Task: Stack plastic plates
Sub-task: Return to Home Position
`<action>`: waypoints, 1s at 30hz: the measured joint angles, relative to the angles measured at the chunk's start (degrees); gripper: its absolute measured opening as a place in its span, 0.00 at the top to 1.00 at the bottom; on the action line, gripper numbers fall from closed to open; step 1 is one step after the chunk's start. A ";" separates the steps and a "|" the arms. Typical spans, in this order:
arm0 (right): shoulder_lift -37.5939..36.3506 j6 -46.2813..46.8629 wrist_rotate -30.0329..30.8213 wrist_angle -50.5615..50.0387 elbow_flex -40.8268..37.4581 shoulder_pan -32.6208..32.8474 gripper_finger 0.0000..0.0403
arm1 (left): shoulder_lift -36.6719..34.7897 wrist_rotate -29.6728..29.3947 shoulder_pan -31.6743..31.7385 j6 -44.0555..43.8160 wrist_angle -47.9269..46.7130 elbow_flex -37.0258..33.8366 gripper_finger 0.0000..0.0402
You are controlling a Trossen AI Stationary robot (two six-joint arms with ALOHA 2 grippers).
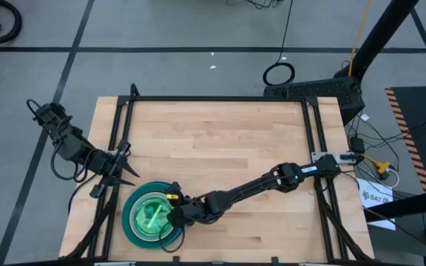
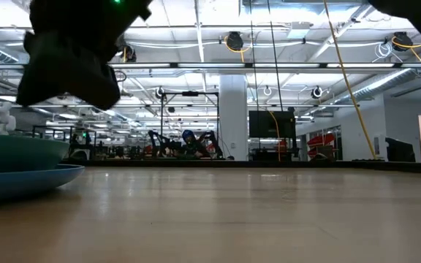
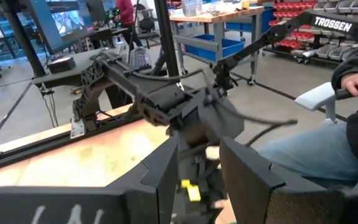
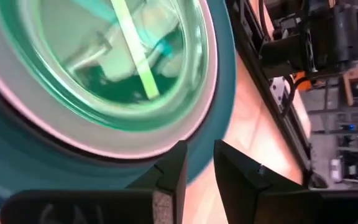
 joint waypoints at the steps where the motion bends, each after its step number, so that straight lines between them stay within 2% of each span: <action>1: -0.43 1.55 -0.06 -0.46 0.00 0.34 0.82 | 0.01 0.00 0.01 0.01 0.04 0.00 0.68; 5: -2.58 13.96 4.22 -3.99 0.00 1.87 0.82 | 0.66 -0.41 0.01 0.01 1.49 0.00 0.68; 10: -6.91 21.21 4.84 -13.94 0.05 2.20 0.83 | 5.14 -0.98 0.55 1.90 6.68 0.07 0.68; 14: -9.70 22.18 -1.71 -18.95 0.04 1.40 0.86 | 11.19 -1.00 1.91 5.77 13.31 0.09 0.68; 19: -11.25 20.74 -4.63 -27.04 0.07 0.41 0.91 | 16.79 -2.53 4.89 8.60 18.96 0.07 0.68; 30: -13.23 25.27 -6.40 -55.20 0.00 -0.19 0.99 | 17.78 -5.46 9.68 -0.44 12.70 0.07 0.68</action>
